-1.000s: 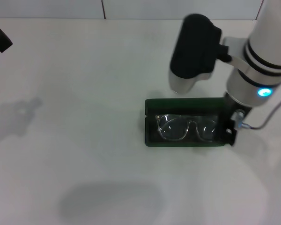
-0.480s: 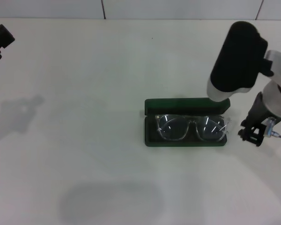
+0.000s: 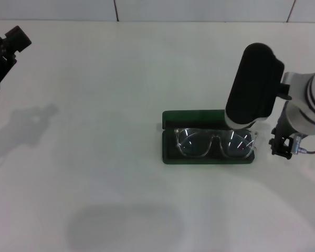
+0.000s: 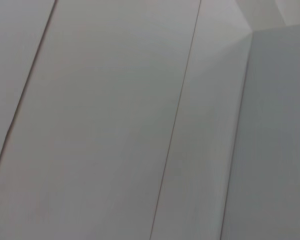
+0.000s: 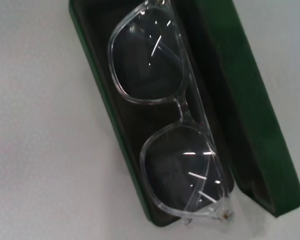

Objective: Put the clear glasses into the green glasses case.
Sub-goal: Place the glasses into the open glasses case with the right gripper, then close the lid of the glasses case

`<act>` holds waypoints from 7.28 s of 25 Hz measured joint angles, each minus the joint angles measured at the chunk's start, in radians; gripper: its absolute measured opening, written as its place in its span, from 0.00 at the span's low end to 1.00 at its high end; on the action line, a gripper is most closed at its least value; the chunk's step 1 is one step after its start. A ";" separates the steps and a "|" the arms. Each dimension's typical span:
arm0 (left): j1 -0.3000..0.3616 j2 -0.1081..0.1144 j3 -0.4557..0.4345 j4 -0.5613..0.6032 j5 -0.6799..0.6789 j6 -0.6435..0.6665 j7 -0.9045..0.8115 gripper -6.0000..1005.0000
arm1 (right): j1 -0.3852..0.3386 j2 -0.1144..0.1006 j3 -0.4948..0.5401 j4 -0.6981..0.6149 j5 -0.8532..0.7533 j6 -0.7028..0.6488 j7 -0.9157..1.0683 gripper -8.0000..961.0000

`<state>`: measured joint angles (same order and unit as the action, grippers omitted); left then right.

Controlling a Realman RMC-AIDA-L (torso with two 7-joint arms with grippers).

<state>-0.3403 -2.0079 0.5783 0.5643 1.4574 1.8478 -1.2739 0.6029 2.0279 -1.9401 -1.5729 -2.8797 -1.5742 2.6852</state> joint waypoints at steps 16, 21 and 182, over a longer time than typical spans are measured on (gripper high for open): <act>0.013 -0.002 -0.006 -0.001 0.001 -0.001 0.001 0.12 | 0.036 0.000 -0.057 0.066 0.002 0.115 -0.027 0.16; 0.015 -0.002 -0.004 -0.014 0.001 -0.001 0.012 0.12 | 0.031 0.000 -0.062 0.067 0.019 0.130 -0.035 0.16; -0.347 -0.086 1.212 -0.194 -0.494 -0.743 0.096 0.12 | -0.390 -0.046 1.567 0.965 1.485 -0.451 -1.384 0.40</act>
<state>-0.6877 -2.0939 1.7902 0.3706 0.9633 1.1044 -1.1776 0.2133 1.9818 -0.3735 -0.6074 -1.3944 -2.0254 1.3008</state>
